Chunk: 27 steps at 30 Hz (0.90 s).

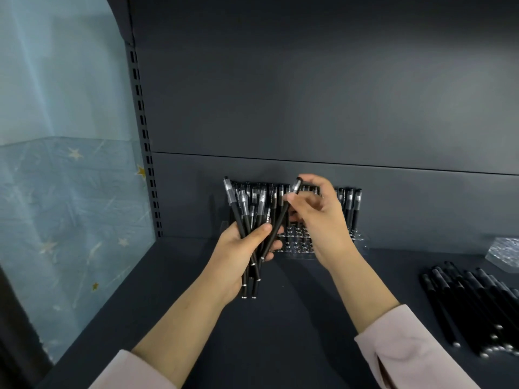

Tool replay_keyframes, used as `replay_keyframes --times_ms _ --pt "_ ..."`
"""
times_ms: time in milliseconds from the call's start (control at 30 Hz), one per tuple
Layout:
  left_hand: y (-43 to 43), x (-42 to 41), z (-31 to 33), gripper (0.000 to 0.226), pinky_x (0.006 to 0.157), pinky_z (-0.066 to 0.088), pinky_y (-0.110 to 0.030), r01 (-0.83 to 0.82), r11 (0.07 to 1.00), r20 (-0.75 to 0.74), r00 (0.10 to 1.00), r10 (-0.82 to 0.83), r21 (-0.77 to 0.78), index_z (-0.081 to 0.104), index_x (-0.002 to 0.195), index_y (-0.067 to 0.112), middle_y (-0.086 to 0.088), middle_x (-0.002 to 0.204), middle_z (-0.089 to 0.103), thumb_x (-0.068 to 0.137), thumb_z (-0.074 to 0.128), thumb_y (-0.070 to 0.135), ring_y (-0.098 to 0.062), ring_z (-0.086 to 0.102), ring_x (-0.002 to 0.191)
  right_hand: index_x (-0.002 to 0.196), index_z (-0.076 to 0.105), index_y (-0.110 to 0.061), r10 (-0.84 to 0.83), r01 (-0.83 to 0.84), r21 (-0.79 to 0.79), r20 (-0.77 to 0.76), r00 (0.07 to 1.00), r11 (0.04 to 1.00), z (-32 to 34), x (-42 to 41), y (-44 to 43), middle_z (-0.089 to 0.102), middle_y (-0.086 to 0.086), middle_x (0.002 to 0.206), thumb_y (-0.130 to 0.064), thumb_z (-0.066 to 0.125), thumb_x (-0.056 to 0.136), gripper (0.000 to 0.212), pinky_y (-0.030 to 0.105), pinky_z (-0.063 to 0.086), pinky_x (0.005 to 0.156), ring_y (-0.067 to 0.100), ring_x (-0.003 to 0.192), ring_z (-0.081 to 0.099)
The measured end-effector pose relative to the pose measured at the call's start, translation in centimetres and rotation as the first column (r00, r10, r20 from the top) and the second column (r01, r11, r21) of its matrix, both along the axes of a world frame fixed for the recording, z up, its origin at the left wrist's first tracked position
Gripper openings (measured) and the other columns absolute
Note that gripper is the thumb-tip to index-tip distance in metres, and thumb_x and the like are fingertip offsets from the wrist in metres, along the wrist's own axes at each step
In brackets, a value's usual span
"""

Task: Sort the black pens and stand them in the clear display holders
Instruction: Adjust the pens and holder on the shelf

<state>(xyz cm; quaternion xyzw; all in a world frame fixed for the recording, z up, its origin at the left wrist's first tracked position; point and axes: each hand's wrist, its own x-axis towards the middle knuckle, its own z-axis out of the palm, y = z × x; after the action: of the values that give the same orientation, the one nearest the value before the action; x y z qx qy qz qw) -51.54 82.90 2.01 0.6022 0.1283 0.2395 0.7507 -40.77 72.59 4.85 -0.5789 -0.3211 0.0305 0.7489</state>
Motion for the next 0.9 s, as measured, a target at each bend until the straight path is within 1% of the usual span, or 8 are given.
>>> replay_keyframes --times_ms 67,133,233,367,500,767,833,900 --pt "0.2 0.0 -0.2 0.016 0.060 0.056 -0.026 -0.027 0.998 -0.029 0.999 0.025 -0.055 0.063 0.110 0.013 -0.002 0.098 0.076 0.095 0.061 0.019 -0.019 0.074 0.079 0.113 0.052 -0.022 -0.154 0.150 0.111 0.032 0.987 0.982 0.4 0.2 -0.4 0.062 0.011 0.086 -0.006 0.065 0.089 0.031 0.026 0.054 0.070 0.016 0.073 0.063" --pt "0.6 0.0 -0.4 0.019 0.058 0.053 -0.026 -0.042 0.997 -0.063 0.997 0.038 -0.065 0.060 0.113 0.013 -0.001 0.097 0.077 0.096 0.060 0.020 -0.017 0.071 0.071 0.106 0.051 -0.026 -0.341 0.321 0.219 0.059 0.938 0.921 0.6 0.5 -0.8 0.061 0.012 0.088 -0.008 0.065 0.089 0.028 0.027 0.055 0.070 0.021 0.071 0.061" --pt "1.1 0.2 -0.6 0.021 0.055 0.047 -0.026 -0.069 0.993 -0.066 0.996 0.063 -0.096 0.058 0.116 0.010 -0.004 0.096 0.077 0.097 0.058 0.019 -0.013 0.064 0.062 0.100 0.047 -0.036 -0.500 0.462 0.235 0.140 0.854 0.855 0.2 0.9 -1.2 0.061 0.004 0.093 -0.013 0.064 0.091 0.030 0.026 0.052 0.072 0.021 0.076 0.062" --pt "1.1 0.4 -0.9 0.018 0.056 0.046 -0.025 -0.069 0.992 -0.072 0.995 0.062 -0.101 0.058 0.116 0.008 -0.004 0.098 0.076 0.099 0.055 0.014 -0.012 0.063 0.066 0.104 0.048 -0.026 -0.526 0.510 0.132 0.251 0.812 0.850 -1.0 1.4 -0.8 0.058 -0.011 0.090 -0.014 0.063 0.092 0.023 0.021 0.051 0.074 0.007 0.079 0.058" --pt "1.1 0.7 -0.9 0.017 0.060 0.051 -0.023 -0.067 0.992 -0.078 0.995 0.059 -0.103 0.061 0.113 0.009 -0.003 0.102 0.076 0.098 0.054 0.006 -0.010 0.066 0.074 0.103 0.048 -0.023 -0.523 0.529 0.072 0.306 0.796 0.846 -1.7 1.8 -0.4 0.057 -0.016 0.090 -0.015 0.063 0.092 0.020 0.020 0.051 0.073 0.005 0.080 0.058" --pt "1.2 0.5 -0.7 0.020 0.069 0.056 -0.026 -0.058 0.995 -0.009 0.998 0.058 -0.080 0.057 0.119 0.011 0.000 0.101 0.076 0.100 0.052 0.010 -0.013 0.071 0.082 0.098 0.048 -0.023 -0.486 0.511 0.054 0.410 0.772 0.858 -1.8 1.5 0.3 0.062 -0.002 0.103 -0.013 0.064 0.091 0.020 0.015 0.049 0.073 0.004 0.081 0.058" --pt "1.1 0.4 -0.7 0.020 0.069 0.057 -0.029 -0.041 0.995 -0.013 0.999 0.040 -0.088 0.056 0.120 0.014 0.004 0.103 0.076 0.100 0.053 0.014 -0.016 0.073 0.084 0.101 0.054 -0.017 -0.483 0.542 0.048 0.522 0.703 0.839 -2.2 1.8 0.5 0.062 -0.002 0.098 -0.014 0.064 0.092 0.014 0.019 0.051 0.072 0.005 0.079 0.058" --pt "1.0 0.3 -0.7 0.021 0.067 0.056 -0.028 -0.035 0.995 -0.020 0.999 0.034 -0.088 0.056 0.120 0.014 0.004 0.103 0.076 0.100 0.054 0.016 -0.015 0.073 0.081 0.104 0.060 -0.009 -0.456 0.604 0.041 0.697 0.553 0.796 -2.9 2.4 0.7 0.061 0.000 0.094 -0.018 0.061 0.094 0.014 0.026 0.053 0.070 0.010 0.080 0.059"
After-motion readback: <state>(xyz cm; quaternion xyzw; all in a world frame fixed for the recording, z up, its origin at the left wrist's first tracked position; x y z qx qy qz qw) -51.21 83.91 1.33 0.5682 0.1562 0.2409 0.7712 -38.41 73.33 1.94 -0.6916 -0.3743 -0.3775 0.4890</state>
